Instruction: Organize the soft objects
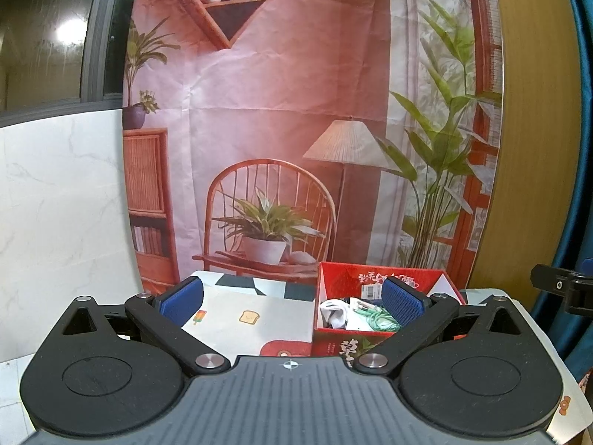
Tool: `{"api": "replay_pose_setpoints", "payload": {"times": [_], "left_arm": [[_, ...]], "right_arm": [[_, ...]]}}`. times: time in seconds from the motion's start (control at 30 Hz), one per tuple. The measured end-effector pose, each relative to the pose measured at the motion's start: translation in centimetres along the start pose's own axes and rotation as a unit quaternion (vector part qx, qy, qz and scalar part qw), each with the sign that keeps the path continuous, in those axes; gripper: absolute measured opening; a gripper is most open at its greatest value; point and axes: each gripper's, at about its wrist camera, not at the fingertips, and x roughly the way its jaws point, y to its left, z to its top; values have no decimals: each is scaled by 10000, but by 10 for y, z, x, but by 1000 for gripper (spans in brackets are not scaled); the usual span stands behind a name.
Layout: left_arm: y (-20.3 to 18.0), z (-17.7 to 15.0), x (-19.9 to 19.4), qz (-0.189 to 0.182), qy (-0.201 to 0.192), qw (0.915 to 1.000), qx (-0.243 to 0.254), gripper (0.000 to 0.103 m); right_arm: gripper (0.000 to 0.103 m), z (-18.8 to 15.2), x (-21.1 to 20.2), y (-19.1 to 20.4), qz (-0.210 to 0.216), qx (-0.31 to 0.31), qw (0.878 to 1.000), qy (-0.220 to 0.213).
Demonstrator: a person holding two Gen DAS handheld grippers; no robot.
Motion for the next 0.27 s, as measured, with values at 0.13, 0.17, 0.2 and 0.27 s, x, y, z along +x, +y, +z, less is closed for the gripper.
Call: {"api": "replay_pose_setpoints", "payload": {"times": [0.13,0.17,0.2,0.27], "left_arm": [[0,0,0,-8,-4,10000,-2,103],[1,0,0,-10,-10,10000,-4,103],[1,-1,0,-12,-18,10000,-5,103],[1,-1,0,-14,-35,10000,0,103]], "right_arm": [[103,-1,0,0,1,2,10000,4],[103,-1,0,0,0,3,10000,4],[103,-1,0,0,-1,4,10000,2],[103,-2,0,0,4,7,10000,3]]}}
